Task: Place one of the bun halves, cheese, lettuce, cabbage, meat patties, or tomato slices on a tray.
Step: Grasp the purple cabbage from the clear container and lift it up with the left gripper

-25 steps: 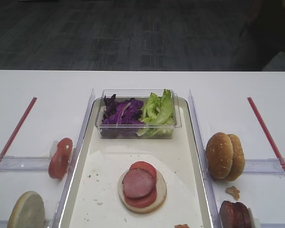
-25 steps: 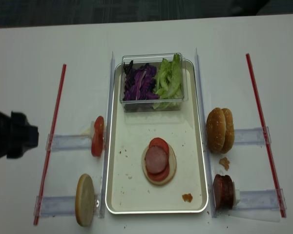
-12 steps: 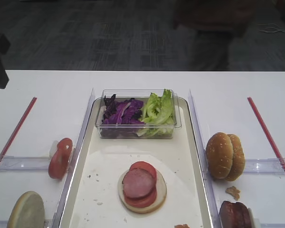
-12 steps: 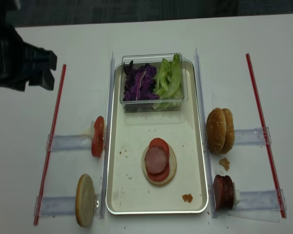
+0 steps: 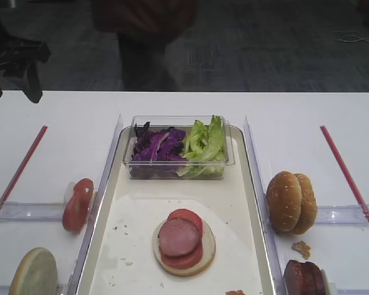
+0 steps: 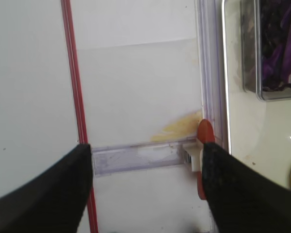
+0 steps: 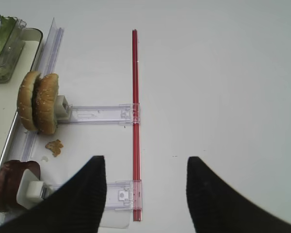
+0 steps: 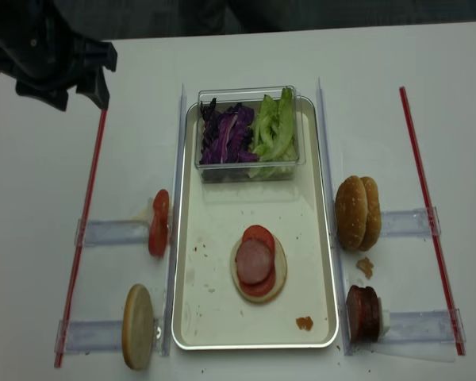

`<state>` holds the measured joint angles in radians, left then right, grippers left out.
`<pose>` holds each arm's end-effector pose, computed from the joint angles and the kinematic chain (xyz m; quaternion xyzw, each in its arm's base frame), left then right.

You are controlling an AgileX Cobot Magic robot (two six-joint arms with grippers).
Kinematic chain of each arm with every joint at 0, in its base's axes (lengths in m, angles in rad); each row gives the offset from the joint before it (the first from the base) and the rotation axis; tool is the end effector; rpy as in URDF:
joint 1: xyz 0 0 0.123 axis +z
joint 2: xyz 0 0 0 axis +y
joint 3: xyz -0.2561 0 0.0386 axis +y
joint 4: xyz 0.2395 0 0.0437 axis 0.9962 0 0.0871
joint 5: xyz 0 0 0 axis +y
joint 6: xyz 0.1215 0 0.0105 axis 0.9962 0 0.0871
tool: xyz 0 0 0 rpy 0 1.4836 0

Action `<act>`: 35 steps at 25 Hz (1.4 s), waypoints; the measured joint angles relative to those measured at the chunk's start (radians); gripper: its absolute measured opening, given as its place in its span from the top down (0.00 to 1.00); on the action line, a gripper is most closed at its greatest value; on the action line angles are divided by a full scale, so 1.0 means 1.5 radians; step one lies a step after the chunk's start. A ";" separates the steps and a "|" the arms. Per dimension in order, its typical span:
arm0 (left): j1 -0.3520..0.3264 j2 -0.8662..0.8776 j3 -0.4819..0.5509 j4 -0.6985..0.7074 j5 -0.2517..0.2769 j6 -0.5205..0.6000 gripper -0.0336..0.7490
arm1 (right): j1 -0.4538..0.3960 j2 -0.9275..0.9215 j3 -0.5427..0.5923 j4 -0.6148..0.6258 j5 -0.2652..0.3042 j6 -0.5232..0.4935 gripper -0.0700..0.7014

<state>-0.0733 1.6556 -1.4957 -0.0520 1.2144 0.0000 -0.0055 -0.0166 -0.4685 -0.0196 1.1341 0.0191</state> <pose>0.3362 -0.0306 0.2630 0.0307 0.9892 -0.0306 0.1403 0.0379 -0.0024 0.2426 0.0114 0.8753 -0.0065 0.4834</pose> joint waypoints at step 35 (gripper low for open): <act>-0.158 0.168 -0.162 -0.010 -0.013 -0.016 0.38 | 0.000 0.000 0.000 0.001 0.000 -0.001 0.39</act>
<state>-0.3096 1.9069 -1.7393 -0.0671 1.1955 -0.0243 -0.0055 -0.0166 -0.4685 -0.0180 1.1341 0.0174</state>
